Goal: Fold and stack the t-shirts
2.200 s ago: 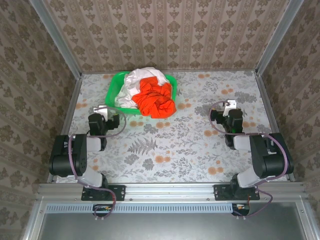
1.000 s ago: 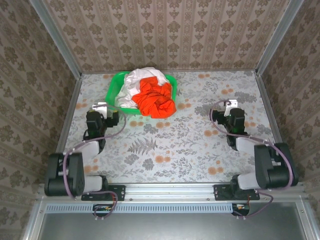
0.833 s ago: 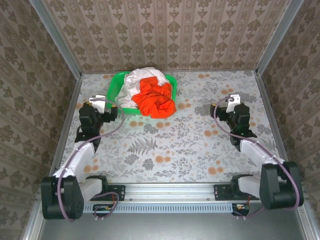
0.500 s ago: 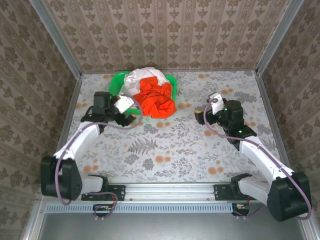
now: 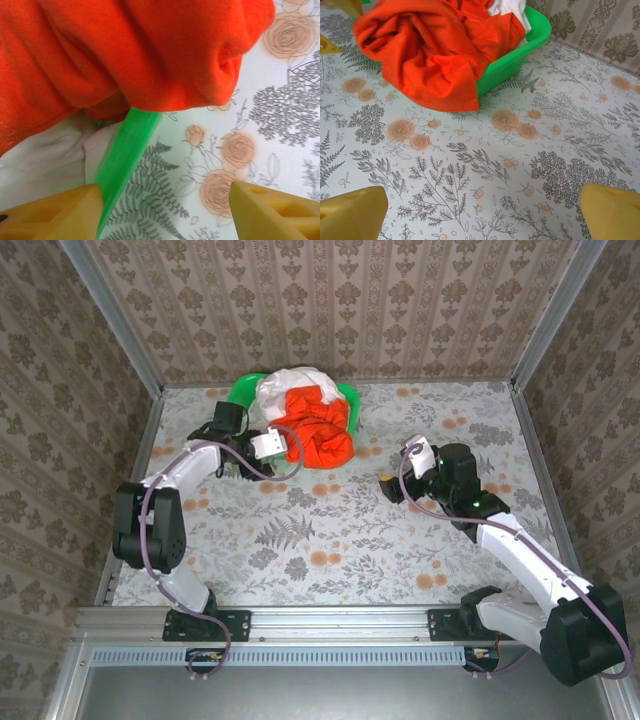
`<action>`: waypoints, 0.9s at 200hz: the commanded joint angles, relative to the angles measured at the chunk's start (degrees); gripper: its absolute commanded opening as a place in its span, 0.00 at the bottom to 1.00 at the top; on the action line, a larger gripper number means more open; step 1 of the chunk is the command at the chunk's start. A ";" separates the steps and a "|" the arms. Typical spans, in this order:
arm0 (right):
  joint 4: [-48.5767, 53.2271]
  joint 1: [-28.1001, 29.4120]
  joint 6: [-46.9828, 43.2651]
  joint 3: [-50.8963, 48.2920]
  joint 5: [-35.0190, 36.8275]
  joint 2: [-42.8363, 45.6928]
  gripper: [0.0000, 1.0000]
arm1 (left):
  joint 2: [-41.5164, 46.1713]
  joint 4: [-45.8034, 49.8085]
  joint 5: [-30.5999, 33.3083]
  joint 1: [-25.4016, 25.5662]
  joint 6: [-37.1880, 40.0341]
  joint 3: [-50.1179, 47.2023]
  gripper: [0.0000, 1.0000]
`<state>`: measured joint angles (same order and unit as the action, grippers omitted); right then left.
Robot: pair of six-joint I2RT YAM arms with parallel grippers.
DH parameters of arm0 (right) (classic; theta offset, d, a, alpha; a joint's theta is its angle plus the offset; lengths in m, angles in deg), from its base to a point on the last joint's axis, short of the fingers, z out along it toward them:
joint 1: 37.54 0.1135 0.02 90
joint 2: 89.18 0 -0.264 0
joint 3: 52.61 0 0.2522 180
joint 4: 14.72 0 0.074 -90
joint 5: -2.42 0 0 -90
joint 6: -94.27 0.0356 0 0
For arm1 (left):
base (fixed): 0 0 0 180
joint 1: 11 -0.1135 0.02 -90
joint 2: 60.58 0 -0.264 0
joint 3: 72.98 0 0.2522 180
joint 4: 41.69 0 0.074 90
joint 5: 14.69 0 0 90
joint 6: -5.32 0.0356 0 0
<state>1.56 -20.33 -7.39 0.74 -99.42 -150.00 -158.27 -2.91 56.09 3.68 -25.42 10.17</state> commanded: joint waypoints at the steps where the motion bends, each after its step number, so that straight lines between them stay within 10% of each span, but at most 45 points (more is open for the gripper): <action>1: 1.78 0.34 -0.13 0.80 0.00 1.65 1.00 | -3.91 3.67 0.97 1.62 3.32 1.94 0.68; 135: 0.92 0.30 2.07 -0.48 2.14 1.86 1.00 | -11.81 4.72 0.33 2.22 5.19 14.59 0.71; 180: 3.16 0.28 2.15 -0.47 3.03 3.83 1.00 | -16.92 5.75 1.27 2.45 2.84 17.81 0.48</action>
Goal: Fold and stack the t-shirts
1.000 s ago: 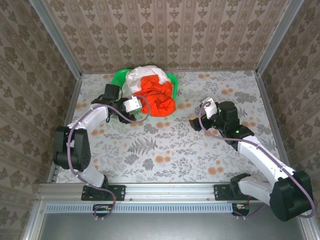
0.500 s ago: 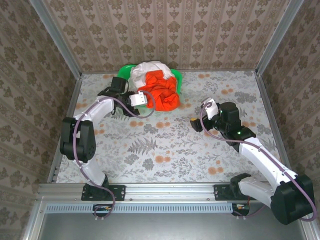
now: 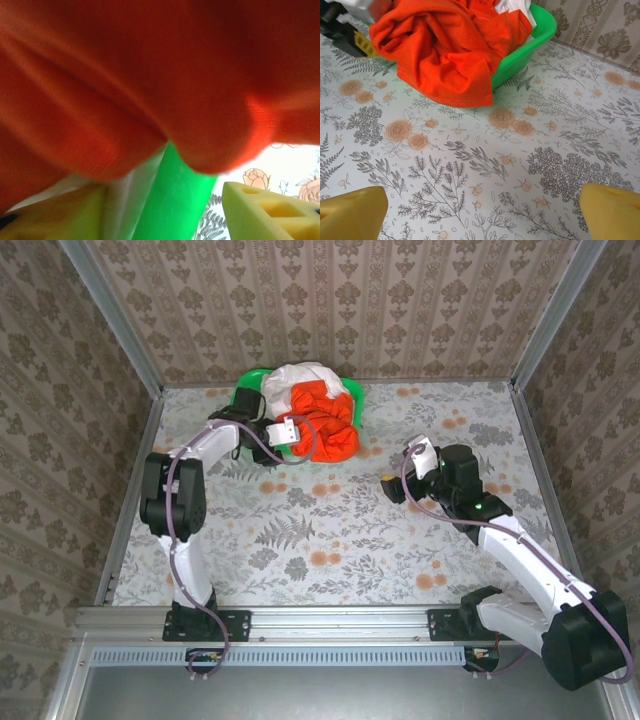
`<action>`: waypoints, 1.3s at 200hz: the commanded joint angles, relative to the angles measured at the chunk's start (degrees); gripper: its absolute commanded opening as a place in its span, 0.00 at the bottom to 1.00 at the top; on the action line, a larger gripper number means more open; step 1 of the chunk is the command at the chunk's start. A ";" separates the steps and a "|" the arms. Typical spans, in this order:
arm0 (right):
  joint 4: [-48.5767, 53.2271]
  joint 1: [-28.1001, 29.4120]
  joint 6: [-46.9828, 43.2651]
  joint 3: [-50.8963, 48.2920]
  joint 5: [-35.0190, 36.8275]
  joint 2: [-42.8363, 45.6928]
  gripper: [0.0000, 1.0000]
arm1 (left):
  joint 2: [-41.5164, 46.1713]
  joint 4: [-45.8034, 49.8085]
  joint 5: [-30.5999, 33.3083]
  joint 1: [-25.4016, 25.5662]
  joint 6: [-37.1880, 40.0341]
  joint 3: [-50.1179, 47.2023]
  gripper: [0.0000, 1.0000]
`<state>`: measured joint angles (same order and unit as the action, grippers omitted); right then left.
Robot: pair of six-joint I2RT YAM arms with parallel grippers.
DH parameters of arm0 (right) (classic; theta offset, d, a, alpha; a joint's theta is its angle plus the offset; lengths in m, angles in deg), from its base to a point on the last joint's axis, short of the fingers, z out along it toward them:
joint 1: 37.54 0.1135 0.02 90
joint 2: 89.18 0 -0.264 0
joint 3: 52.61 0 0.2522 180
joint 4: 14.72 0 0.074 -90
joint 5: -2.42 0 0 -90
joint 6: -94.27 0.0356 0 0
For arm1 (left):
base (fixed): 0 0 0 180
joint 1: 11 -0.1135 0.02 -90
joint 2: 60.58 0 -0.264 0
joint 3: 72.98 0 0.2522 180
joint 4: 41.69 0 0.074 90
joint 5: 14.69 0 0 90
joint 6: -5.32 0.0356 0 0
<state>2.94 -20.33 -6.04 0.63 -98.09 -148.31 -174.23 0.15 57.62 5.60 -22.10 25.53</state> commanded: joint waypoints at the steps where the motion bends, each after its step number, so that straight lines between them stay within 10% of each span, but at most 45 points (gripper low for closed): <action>1: 1.84 0.28 0.80 -0.37 1.71 2.17 1.00 | -0.92 2.69 -0.25 0.53 -0.55 2.48 0.47; 28: 4.26 0.88 -0.80 0.95 1.98 2.23 1.00 | 0.51 1.99 0.55 0.32 -4.24 1.65 0.22; 90: 7.92 7.14 -7.85 12.09 -0.06 -6.93 1.00 | 6.19 -4.52 6.48 -2.00 -24.86 -4.23 0.00; 181: 2.23 19.66 -5.03 29.83 -7.36 -26.81 1.00 | 2.87 -0.69 32.03 -4.77 -61.08 0.50 0.00; 260: 3.22 21.32 -5.16 30.47 -5.31 -28.32 1.00 | -0.71 2.64 36.19 -11.74 -70.23 2.68 0.00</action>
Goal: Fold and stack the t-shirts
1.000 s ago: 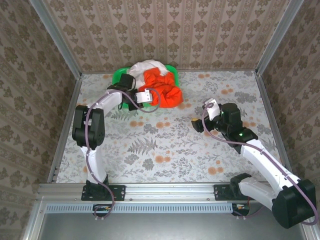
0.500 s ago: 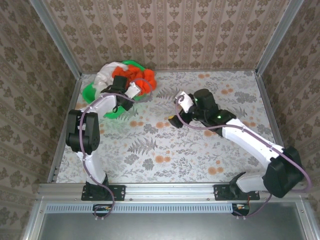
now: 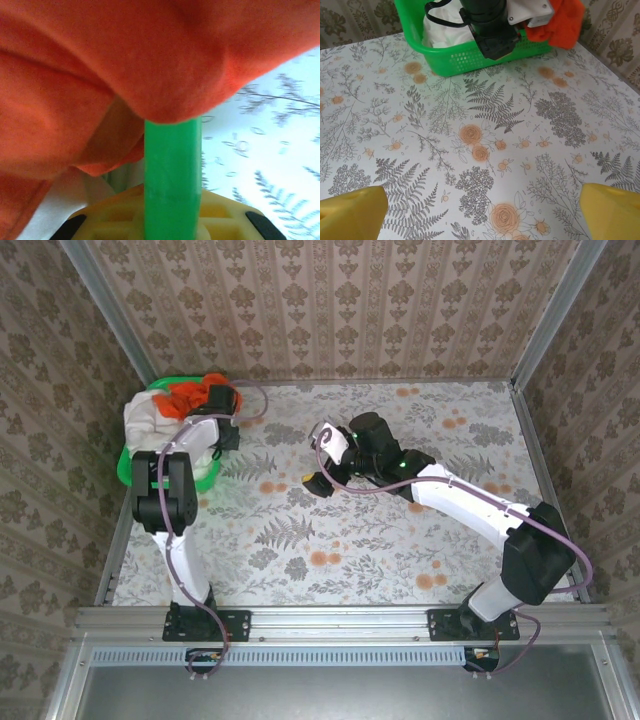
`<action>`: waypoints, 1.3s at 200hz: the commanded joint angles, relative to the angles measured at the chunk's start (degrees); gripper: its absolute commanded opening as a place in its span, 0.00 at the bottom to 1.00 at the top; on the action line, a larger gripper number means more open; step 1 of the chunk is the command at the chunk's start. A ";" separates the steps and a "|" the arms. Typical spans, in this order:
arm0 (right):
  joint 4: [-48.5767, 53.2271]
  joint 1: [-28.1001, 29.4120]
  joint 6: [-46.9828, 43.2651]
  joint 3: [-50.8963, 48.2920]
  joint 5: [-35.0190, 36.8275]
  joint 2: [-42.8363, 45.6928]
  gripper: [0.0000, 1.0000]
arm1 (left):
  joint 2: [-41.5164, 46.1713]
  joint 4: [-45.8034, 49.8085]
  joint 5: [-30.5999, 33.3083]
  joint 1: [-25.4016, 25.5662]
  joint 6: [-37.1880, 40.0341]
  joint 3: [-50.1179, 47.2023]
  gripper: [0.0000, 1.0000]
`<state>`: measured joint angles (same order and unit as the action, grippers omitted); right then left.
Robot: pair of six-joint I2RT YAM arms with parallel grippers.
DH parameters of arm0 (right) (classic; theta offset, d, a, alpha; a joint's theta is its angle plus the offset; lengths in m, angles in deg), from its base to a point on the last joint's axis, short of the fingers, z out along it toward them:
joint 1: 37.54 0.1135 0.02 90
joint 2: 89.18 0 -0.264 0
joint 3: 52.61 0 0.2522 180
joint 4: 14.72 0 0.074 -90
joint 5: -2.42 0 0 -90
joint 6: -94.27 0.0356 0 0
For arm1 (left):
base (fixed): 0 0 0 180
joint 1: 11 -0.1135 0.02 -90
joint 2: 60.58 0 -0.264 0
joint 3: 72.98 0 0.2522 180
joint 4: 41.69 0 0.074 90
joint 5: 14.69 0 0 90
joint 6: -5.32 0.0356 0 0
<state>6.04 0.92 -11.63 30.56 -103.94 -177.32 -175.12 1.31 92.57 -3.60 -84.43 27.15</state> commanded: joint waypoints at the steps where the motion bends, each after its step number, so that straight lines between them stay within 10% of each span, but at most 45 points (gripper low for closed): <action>1: 0.11 0.10 0.44 0.51 0.59 0.77 1.00 | 0.19 1.46 1.13 -2.64 -7.94 1.03 0.00; 65: 0.23 0.21 1.57 -0.43 2.06 1.98 1.00 | 1.05 0.56 -1.72 -3.11 -6.32 0.71 0.10; 168: -4.87 -0.49 7.56 0.79 7.22 2.73 1.00 | 16.56 0.68 -3.88 -3.19 -4.70 -2.08 0.99; 260: -4.62 -0.49 6.47 0.78 7.61 2.48 1.00 | -3.37 16.77 -3.92 -8.74 -18.73 26.16 0.97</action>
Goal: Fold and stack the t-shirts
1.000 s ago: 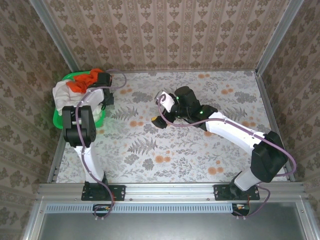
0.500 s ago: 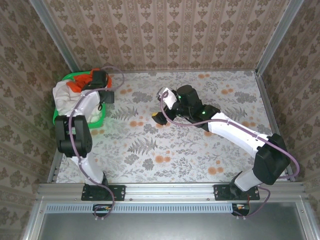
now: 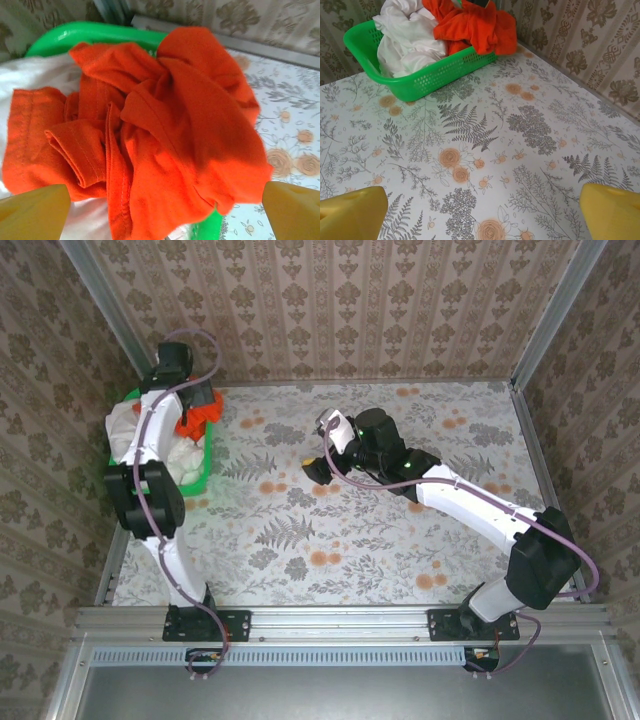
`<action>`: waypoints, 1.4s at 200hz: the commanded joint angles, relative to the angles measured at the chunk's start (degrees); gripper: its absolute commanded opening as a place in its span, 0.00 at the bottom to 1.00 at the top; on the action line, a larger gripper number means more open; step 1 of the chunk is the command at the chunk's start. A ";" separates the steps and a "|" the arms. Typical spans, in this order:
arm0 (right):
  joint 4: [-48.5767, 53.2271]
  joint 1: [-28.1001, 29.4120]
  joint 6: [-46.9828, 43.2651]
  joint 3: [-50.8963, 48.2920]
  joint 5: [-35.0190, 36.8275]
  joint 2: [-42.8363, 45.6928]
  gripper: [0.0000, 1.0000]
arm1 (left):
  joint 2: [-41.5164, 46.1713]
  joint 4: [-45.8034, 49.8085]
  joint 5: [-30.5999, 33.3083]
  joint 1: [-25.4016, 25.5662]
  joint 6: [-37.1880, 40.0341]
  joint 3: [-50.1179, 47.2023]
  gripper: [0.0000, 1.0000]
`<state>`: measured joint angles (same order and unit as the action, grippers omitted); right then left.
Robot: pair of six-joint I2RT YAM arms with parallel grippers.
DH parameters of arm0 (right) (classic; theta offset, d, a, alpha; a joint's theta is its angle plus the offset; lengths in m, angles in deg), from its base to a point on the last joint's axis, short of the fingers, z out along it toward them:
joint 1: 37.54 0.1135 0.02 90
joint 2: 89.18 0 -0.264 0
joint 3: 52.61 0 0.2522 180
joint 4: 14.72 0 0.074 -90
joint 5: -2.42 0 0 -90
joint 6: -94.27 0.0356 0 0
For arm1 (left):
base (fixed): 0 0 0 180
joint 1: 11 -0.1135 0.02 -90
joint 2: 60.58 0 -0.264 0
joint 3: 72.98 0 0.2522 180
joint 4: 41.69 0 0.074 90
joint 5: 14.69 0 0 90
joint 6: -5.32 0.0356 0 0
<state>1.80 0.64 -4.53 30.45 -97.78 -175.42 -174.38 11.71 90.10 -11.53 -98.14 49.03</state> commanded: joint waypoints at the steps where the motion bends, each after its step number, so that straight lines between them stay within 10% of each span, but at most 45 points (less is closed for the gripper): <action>1: -0.34 -0.20 -0.62 0.87 1.47 0.61 1.00 | -4.31 6.35 -1.62 -0.84 -5.10 4.36 0.97; 46: 0.13 -0.38 -1.02 -0.12 1.50 1.71 1.00 | -10.70 5.74 -7.73 -1.57 -10.13 8.87 0.75; 76: 1.89 -0.47 -2.62 0.39 1.70 1.99 1.00 | -11.18 3.79 -13.41 -2.02 -10.15 9.32 0.00; 165: -1.39 -4.39 0.64 -2.31 0.10 5.03 1.00 | 4.09 4.08 -7.30 0.72 -0.44 22.43 0.00; 280: -13.84 -9.85 27.37 -19.62 17.62 16.32 1.00 | 4.30 3.17 -11.89 24.00 3.10 29.71 0.00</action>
<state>-8.34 -6.69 13.46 15.17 -87.22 -163.29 -168.83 15.95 80.61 8.95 -95.95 81.92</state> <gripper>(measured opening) 0.998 0.055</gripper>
